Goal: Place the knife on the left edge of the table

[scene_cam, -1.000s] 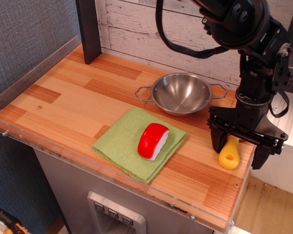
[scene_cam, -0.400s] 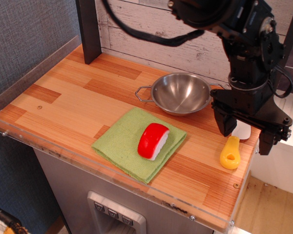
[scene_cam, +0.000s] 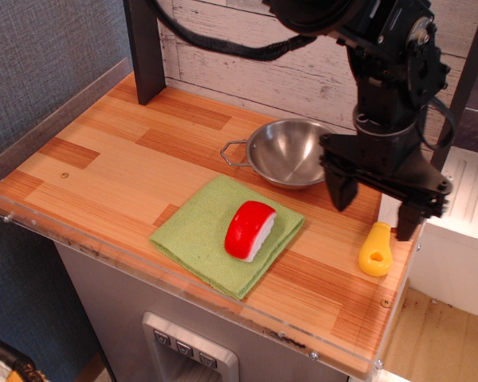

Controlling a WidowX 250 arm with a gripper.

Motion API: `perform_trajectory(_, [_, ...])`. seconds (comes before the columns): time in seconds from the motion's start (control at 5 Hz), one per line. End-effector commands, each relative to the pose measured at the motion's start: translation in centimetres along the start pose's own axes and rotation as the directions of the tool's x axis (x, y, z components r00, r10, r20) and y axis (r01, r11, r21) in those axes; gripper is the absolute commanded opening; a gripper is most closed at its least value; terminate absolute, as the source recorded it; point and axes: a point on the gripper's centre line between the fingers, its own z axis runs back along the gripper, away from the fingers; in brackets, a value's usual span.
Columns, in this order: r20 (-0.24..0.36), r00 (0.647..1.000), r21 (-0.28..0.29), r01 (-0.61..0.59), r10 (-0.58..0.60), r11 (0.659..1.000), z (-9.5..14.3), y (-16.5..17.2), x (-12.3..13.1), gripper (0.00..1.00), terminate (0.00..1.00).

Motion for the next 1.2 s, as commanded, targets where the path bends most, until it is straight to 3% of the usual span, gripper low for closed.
perform_trajectory(0.0, [0.020, 0.998, -0.010, -0.066, 0.066, 0.998, 0.3, 1.1, 0.6, 1.00, 0.00])
perform_trajectory(0.8, [-0.075, 0.996, -0.008, -0.047, 0.047, 0.999, -3.5, -1.1, -0.1, 1.00, 0.00])
perform_trajectory(1.0, [-0.092, 0.995, 0.009, -0.047, 0.048, 0.999, -4.1, -1.1, -0.4, 0.00, 0.00])
